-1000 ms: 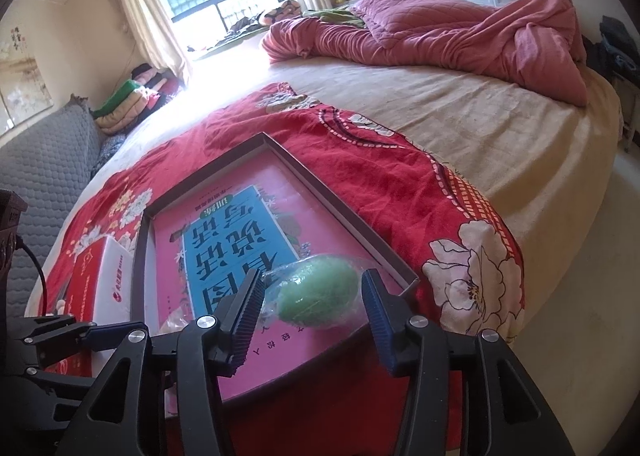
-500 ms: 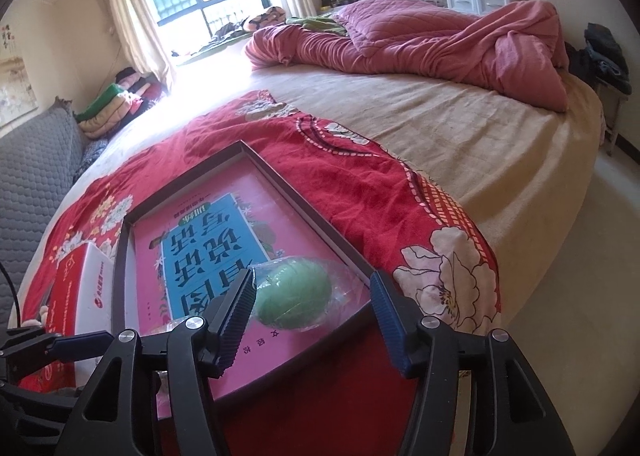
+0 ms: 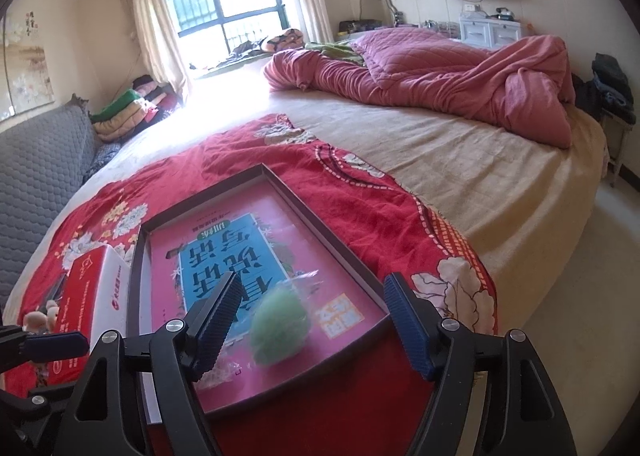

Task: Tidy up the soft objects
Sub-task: 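Open the left tool on the tray while the right tool releases the green ball, then move both tools back over the remaining pile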

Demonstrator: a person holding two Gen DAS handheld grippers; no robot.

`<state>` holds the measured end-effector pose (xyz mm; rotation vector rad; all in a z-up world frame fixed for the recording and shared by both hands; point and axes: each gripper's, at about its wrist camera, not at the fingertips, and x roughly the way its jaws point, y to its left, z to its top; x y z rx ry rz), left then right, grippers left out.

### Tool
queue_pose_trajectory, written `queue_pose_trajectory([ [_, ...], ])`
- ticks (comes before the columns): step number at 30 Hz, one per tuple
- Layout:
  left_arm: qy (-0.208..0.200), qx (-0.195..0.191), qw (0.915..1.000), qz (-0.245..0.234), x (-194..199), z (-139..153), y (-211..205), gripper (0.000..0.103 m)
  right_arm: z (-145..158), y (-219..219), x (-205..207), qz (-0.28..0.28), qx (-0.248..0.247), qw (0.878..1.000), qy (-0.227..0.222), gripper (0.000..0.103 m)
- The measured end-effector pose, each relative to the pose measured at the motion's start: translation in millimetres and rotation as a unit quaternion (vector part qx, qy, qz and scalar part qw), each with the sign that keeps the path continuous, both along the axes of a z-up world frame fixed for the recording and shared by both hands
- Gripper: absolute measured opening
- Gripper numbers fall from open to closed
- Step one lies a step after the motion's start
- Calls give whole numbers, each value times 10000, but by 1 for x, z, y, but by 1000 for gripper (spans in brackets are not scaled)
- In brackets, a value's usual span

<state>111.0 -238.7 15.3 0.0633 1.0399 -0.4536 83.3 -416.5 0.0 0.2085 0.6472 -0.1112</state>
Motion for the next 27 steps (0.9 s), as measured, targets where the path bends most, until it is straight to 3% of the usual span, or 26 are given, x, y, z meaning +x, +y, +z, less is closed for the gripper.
queue_pose_trajectory([
  [14, -460, -241, 9985, 186, -16, 33, 24, 78, 30, 5, -17, -225, -109, 9996, -141, 78],
  [27, -682, -291, 9955, 592, -33, 53, 79, 80, 84, 51, -36, 329, 18, 9980, -536, 79],
])
